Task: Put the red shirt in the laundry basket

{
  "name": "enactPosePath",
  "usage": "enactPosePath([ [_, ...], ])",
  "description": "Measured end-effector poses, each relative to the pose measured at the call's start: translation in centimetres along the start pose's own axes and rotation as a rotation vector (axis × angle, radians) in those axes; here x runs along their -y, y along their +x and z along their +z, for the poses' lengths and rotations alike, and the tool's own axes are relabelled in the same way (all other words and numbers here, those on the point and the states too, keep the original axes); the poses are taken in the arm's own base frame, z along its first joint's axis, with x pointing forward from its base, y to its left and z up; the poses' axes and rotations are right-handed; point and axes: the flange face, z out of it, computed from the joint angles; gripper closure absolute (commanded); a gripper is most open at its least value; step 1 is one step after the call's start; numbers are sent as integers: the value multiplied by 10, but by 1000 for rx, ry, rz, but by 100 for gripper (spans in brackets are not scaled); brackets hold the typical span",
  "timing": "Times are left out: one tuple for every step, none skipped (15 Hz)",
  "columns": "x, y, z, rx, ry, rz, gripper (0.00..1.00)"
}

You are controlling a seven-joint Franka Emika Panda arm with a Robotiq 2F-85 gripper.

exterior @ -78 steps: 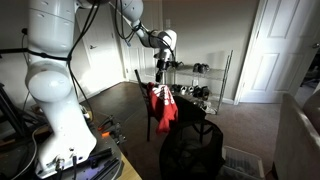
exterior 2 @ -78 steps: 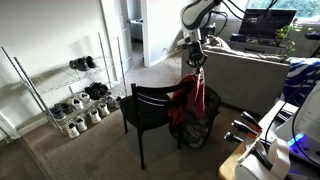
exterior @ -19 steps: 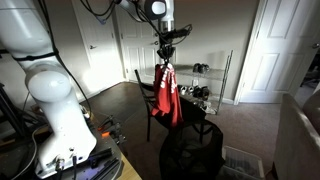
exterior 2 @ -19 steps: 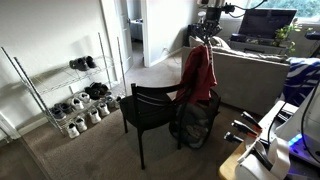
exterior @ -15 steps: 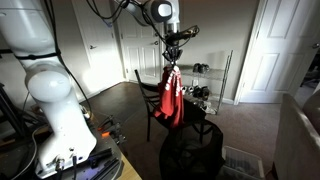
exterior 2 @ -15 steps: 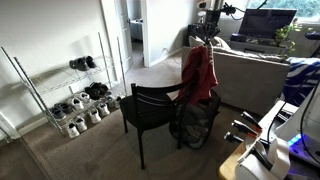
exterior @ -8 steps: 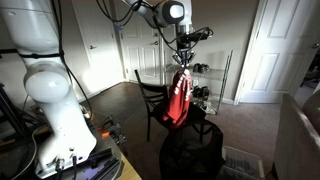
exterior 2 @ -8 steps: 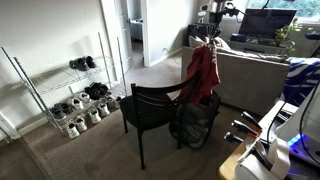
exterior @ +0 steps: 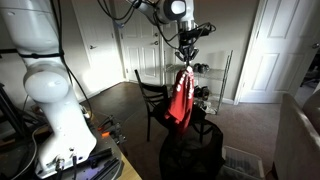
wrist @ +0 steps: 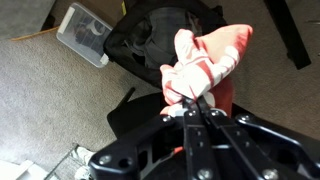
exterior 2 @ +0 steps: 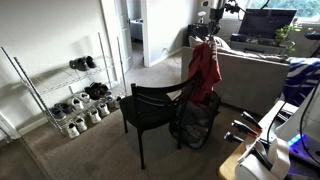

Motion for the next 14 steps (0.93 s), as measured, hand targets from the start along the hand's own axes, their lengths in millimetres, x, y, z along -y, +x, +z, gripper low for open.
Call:
enactPosePath([
  [0, 0, 0, 0, -1, 4, 99],
  [0, 0, 0, -1, 1, 5, 99],
  [0, 0, 1, -2, 4, 6, 99],
  [0, 0, 4, -1, 8, 7, 99],
  [-1, 1, 7, 3, 15, 6, 97],
  [-1, 2, 11, 6, 21, 5, 97],
  [-1, 2, 13, 7, 23, 5, 97],
  [-1, 2, 13, 8, 24, 4, 97],
  [-1, 2, 13, 8, 24, 4, 97],
  [-1, 2, 13, 8, 24, 4, 99],
  [-1, 2, 13, 8, 24, 4, 99],
  [-1, 3, 14, 8, 26, 3, 99],
  [-1, 3, 17, 11, 30, 3, 99],
  [-1, 4, 20, 13, 35, 6, 99],
])
